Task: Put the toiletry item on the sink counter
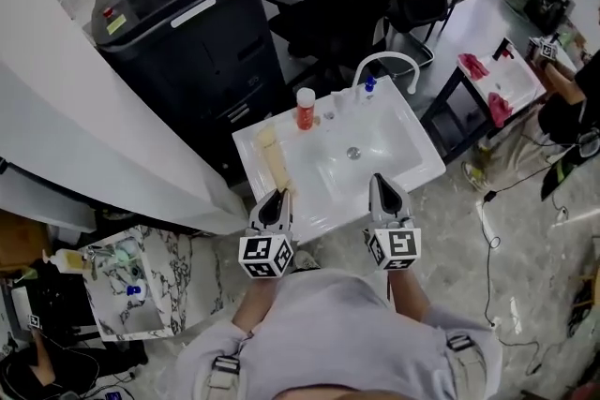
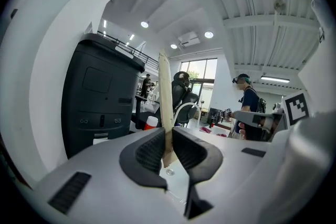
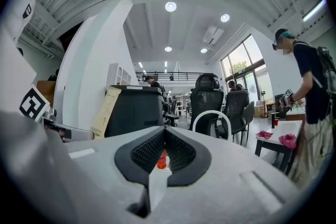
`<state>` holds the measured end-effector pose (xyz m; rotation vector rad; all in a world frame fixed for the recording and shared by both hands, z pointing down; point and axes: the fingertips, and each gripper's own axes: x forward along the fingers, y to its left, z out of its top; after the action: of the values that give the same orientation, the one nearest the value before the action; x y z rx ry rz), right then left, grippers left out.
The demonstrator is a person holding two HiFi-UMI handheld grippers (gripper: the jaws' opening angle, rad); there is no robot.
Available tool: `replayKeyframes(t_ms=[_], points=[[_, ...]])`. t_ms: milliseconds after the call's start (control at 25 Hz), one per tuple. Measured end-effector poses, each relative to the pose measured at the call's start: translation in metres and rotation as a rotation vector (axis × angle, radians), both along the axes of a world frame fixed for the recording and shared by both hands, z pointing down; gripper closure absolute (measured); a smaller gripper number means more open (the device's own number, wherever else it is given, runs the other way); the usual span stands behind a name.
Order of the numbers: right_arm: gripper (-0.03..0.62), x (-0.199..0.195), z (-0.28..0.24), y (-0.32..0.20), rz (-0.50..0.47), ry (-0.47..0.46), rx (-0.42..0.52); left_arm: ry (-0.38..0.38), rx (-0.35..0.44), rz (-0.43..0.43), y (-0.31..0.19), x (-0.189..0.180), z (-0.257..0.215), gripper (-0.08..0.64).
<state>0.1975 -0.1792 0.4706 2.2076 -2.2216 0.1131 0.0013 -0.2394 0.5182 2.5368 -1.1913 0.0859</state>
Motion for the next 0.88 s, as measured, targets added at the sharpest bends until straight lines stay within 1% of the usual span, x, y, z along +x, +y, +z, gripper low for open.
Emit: replayKeyframes(t_ms=[160, 320, 600, 880], points=[[0.588, -0.006, -0.002, -0.038, -0.024, 0.006, 0.001, 0.003, -0.003, 0.000, -0.022, -0.001, 0.003, 0.517], [0.588, -0.016, -0.003, -0.067, -0.060, 0.007, 0.001, 0.006, -0.013, -0.027, -0.036, -0.010, 0.006, 0.517], [0.588, -0.038, 0.004, -0.100, -0.150, 0.002, -0.014, -0.001, -0.049, -0.102, -0.044, -0.031, 0.014, 0.517], [0.588, -0.057, -0.002, -0.130, -0.275, 0.000, -0.004, -0.006, -0.084, -0.153, -0.046, -0.033, 0.019, 0.517]])
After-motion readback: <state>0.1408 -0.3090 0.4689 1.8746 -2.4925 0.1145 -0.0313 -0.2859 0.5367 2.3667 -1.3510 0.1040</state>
